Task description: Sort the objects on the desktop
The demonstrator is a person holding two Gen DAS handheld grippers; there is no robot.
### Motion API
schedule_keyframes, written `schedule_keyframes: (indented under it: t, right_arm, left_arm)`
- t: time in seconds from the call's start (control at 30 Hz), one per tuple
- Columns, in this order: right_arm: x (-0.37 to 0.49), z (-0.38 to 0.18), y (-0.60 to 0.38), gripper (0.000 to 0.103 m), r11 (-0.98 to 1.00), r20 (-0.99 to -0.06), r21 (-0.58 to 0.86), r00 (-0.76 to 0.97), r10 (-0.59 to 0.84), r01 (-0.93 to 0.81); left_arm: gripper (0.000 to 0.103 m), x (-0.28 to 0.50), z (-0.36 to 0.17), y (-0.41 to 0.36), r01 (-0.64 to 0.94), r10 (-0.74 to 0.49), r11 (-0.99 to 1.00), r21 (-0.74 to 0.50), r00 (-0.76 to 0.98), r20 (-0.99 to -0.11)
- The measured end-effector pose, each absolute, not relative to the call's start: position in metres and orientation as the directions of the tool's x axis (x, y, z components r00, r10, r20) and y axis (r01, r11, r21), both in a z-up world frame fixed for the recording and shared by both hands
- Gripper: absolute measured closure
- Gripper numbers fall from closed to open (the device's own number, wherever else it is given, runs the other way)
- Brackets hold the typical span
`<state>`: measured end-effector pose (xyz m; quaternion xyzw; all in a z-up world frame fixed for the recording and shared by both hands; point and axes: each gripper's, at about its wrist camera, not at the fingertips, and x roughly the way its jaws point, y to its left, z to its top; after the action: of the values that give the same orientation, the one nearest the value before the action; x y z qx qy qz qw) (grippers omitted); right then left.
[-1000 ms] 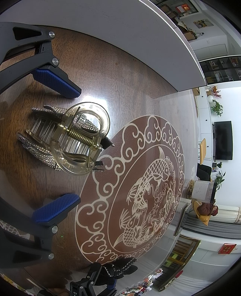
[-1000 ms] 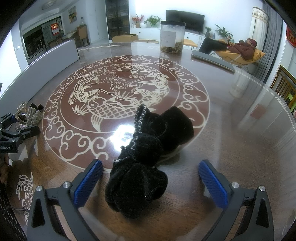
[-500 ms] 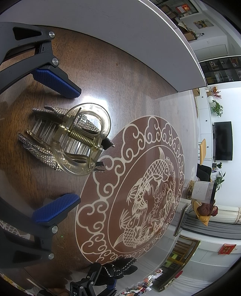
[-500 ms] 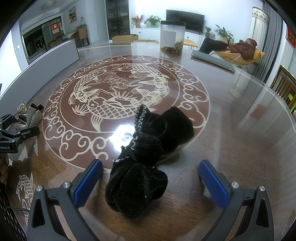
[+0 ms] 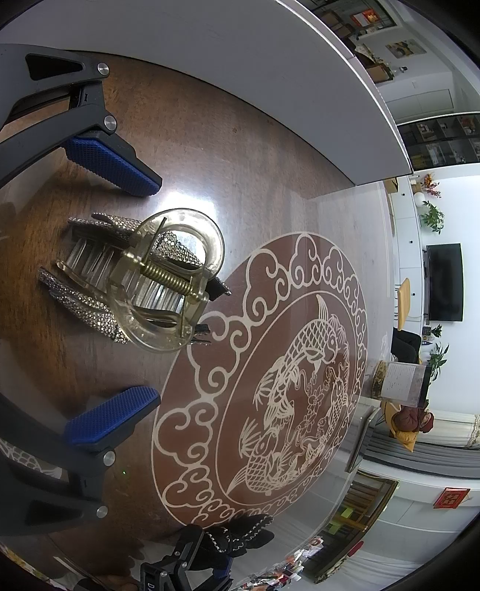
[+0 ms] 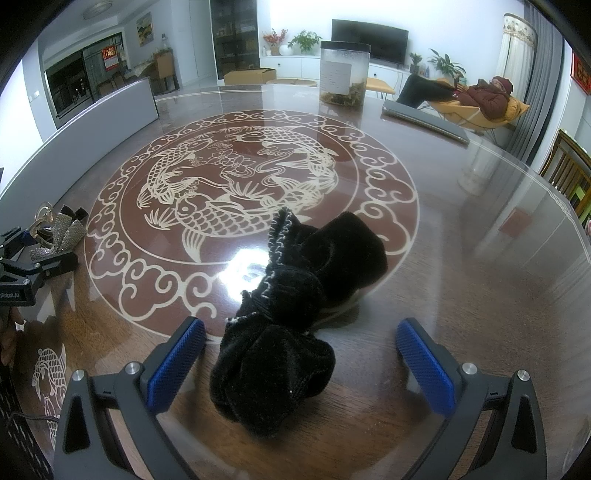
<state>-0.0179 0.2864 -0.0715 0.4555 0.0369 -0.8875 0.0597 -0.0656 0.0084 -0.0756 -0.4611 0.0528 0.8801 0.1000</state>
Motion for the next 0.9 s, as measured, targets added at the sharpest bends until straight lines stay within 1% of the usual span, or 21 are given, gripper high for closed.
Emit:
schedule_keyframes:
  t: [0.9]
  right_arm:
    - [-0.0194, -0.0723, 0.2867, 0.000, -0.990, -0.813, -0.012, -0.578, -0.071, 0.139]
  left_arm:
    - [0.000, -0.0644, -0.0757, 0.0080, -0.225, 0.128, -0.974, 0.000, -0.555, -0.822]
